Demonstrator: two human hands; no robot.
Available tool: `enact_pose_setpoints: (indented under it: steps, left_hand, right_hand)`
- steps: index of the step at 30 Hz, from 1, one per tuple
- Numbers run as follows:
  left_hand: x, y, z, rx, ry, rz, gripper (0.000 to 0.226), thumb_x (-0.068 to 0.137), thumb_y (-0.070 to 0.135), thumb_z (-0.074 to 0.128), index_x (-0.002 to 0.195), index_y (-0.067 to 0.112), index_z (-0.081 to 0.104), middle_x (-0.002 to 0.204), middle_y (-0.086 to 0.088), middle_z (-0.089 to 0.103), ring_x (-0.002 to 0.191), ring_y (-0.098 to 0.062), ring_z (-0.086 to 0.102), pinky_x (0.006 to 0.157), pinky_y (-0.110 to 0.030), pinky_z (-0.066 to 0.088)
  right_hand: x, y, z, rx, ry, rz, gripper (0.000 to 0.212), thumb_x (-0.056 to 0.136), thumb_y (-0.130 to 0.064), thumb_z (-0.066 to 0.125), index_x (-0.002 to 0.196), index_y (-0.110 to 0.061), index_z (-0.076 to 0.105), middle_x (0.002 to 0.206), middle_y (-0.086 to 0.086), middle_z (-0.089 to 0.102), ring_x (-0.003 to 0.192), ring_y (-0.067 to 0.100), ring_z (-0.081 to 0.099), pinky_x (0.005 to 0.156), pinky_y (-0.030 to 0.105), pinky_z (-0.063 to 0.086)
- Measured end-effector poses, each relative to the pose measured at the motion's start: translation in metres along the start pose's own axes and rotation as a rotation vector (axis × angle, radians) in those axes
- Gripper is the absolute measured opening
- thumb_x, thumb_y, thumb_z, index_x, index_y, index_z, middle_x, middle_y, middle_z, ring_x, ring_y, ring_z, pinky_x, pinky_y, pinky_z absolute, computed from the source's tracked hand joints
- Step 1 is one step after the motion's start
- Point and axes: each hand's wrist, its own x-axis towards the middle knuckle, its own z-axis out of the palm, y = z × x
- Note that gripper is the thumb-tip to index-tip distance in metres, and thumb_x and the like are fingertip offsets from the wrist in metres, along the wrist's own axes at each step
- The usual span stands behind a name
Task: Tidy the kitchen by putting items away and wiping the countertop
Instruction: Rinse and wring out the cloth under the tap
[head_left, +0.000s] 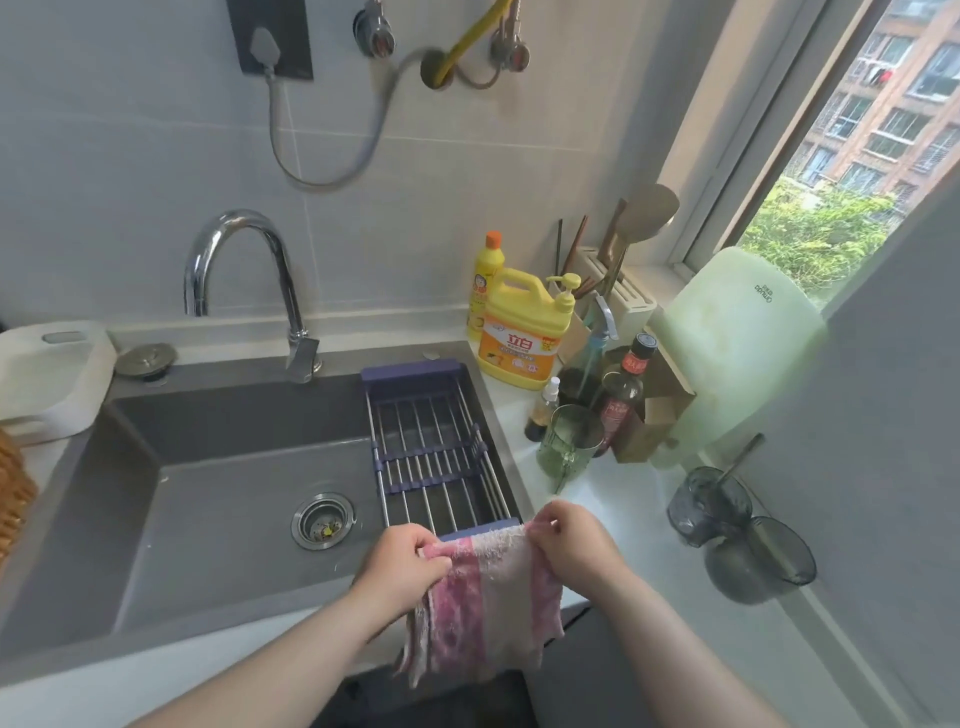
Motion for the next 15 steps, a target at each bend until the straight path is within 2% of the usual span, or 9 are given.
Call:
enact_pose_setpoints:
  steps: [2,5,6,8,10,11,13,15]
  left_hand:
    - [0.012,-0.004,0.005,0.132,0.083,0.038,0.016,0.080,0.021,0.067,0.067,0.027,0.059,0.073,0.012,0.063,0.073,-0.011,0.059,0.069,-0.029,0.051]
    - [0.021,-0.012,0.006,0.225,0.200,0.070,0.010,0.089,0.020,0.060,0.080,0.025,0.061,0.087,0.009,0.064,0.084,-0.017,0.060,0.079,-0.037,0.053]
    - [0.020,-0.016,0.004,0.284,0.255,0.134,0.008,0.091,0.016,0.059,0.088,0.022,0.064,0.096,0.008,0.063,0.091,-0.016,0.058,0.083,-0.037,0.052]
    - [0.016,-0.029,0.004,0.464,0.288,0.383,0.022,0.086,0.009,0.066,0.106,0.016,0.067,0.110,0.005,0.063,0.104,-0.017,0.058,0.092,-0.033,0.050]
    - [0.005,-0.044,0.011,0.607,0.162,0.631,0.041,0.071,0.012,0.078,0.110,0.016,0.070,0.112,0.003,0.068,0.105,-0.017,0.064,0.092,-0.033,0.054]
    - [-0.001,-0.053,0.018,0.687,0.084,0.685,0.048,0.066,0.022,0.080,0.113,0.018,0.071,0.115,0.003,0.069,0.107,-0.016,0.066,0.095,-0.033,0.053]
    - [-0.015,-0.066,0.033,0.817,-0.092,0.620,0.061,0.067,0.049,0.066,0.121,0.020,0.069,0.125,0.003,0.067,0.114,-0.014,0.064,0.106,-0.034,0.037]
    - [-0.021,-0.076,0.045,0.878,-0.184,0.523,0.073,0.067,0.063,0.048,0.122,0.019,0.069,0.127,-0.001,0.066,0.116,-0.017,0.063,0.108,-0.033,0.019]
  right_hand:
    - [0.008,-0.005,0.013,-0.059,0.049,0.014,0.017,0.097,-0.031,0.050,0.090,-0.022,0.063,0.085,0.001,0.067,0.081,0.022,0.063,0.071,0.032,0.050]
    - [0.015,-0.011,0.029,-0.023,0.132,-0.039,0.017,0.101,-0.030,0.046,0.102,-0.023,0.062,0.101,-0.001,0.061,0.096,0.024,0.059,0.077,0.033,0.047]
    - [0.015,-0.010,0.033,-0.030,0.142,-0.082,0.020,0.101,-0.029,0.046,0.114,-0.024,0.061,0.112,-0.001,0.059,0.106,0.023,0.057,0.083,0.032,0.047]
    - [0.011,0.000,0.039,-0.145,0.135,-0.192,0.034,0.102,-0.023,0.048,0.135,-0.021,0.054,0.135,-0.002,0.051,0.126,0.019,0.046,0.099,0.029,0.042]
    - [0.000,0.015,0.043,-0.281,0.092,-0.310,0.042,0.100,-0.017,0.047,0.142,-0.020,0.049,0.148,-0.004,0.044,0.135,0.017,0.039,0.107,0.030,0.038]
    - [-0.007,0.023,0.047,-0.340,0.041,-0.359,0.044,0.099,-0.017,0.046,0.143,-0.020,0.048,0.151,-0.004,0.041,0.136,0.018,0.039,0.108,0.030,0.038]
    - [-0.021,0.035,0.058,-0.407,-0.090,-0.422,0.048,0.098,-0.025,0.042,0.147,-0.022,0.042,0.157,-0.002,0.033,0.141,0.021,0.036,0.110,0.031,0.038]
    - [-0.030,0.043,0.070,-0.433,-0.209,-0.415,0.055,0.101,-0.037,0.037,0.154,-0.029,0.026,0.165,0.000,0.015,0.151,0.023,0.019,0.118,0.034,0.027]
